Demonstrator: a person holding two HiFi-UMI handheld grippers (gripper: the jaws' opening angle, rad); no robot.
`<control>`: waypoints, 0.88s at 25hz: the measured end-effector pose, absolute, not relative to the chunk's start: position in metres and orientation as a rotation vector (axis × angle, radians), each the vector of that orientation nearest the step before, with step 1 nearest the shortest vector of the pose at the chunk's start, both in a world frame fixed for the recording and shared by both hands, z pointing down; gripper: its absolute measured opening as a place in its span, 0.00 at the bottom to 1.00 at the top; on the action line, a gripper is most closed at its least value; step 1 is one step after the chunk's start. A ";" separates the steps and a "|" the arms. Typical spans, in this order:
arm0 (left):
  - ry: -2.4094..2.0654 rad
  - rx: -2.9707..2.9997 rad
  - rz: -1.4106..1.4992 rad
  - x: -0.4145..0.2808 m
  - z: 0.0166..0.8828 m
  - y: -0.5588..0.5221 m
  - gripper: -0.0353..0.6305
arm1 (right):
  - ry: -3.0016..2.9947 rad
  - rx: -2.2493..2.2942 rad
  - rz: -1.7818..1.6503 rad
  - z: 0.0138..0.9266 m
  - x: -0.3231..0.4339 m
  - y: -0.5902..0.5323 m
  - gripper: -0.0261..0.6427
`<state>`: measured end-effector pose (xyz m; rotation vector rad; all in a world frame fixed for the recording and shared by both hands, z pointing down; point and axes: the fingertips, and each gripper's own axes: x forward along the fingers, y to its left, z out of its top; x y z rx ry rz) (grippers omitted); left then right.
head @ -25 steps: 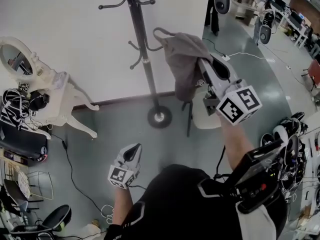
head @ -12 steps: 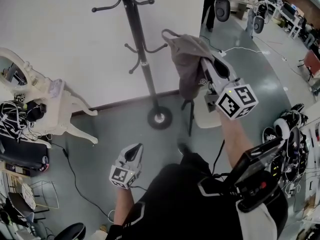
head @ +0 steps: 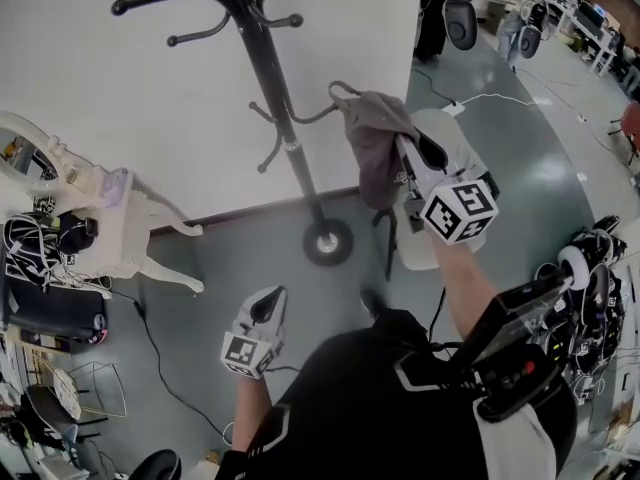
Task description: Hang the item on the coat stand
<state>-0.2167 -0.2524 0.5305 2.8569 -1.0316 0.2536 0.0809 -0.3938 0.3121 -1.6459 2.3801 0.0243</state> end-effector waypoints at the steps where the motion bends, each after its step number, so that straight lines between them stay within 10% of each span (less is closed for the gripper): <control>1: -1.034 2.857 0.254 -0.215 0.530 -0.258 0.10 | 2.382 -1.650 0.012 0.318 0.083 -0.400 0.12; 22: -1.126 2.811 0.303 -0.179 0.526 -0.321 0.10 | 2.506 -1.650 -0.192 0.425 0.102 -0.503 0.12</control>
